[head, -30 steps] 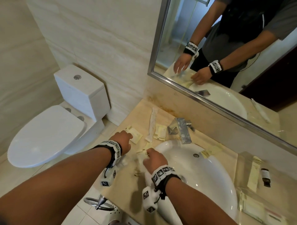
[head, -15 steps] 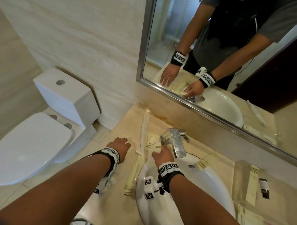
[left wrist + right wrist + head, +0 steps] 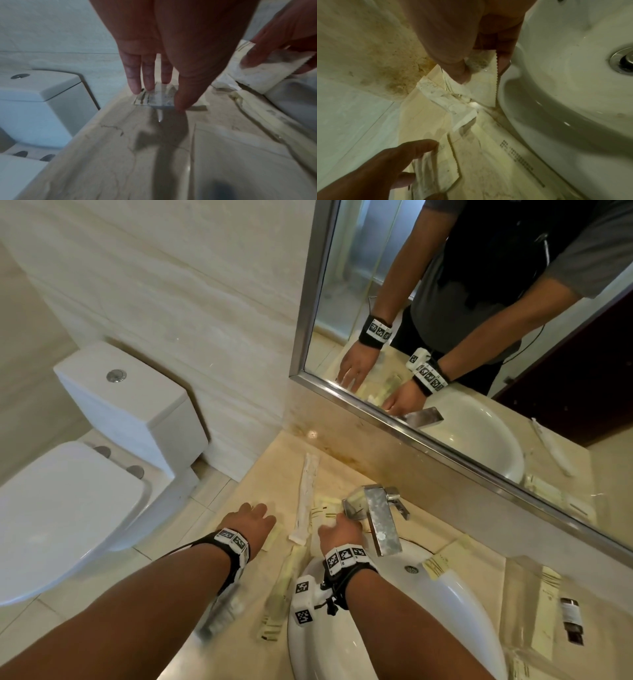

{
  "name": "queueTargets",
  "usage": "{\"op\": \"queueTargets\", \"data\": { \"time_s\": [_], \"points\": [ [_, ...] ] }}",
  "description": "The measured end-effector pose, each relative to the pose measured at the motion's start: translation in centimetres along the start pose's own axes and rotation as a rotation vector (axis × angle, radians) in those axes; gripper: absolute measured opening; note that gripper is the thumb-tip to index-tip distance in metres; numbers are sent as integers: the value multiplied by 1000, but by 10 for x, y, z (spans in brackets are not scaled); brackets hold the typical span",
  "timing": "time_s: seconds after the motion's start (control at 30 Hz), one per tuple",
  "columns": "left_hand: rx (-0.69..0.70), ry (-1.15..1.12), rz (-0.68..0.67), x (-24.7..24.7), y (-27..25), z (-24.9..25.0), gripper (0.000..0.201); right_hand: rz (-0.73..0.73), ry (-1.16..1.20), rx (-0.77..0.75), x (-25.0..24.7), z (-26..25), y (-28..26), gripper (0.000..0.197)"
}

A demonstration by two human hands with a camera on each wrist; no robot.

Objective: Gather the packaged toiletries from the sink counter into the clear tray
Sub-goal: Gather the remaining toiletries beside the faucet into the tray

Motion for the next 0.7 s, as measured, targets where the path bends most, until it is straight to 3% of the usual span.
{"op": "queueTargets", "data": {
  "time_s": [0.17,0.33,0.7],
  "points": [
    [-26,49,-28,-4,9,5,58,-13,-31,10,3,1,5,36],
    [-126,-25,-56,-2,14,1,30,-11,-33,6,2,0,6,36],
    [-99,-303,8,-45,0,15,41,-55,110,-50,-21,2,-20,32]
  ]
}}
Point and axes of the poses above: each hand's wrist, its own y-axis towards the middle knuckle, its own x-axis out of the palm, z = x × y, the point moved 3 cm from there along y, towards the middle knuckle, and after that the axes turned 10 degrees about z, right-handed, at the moved point
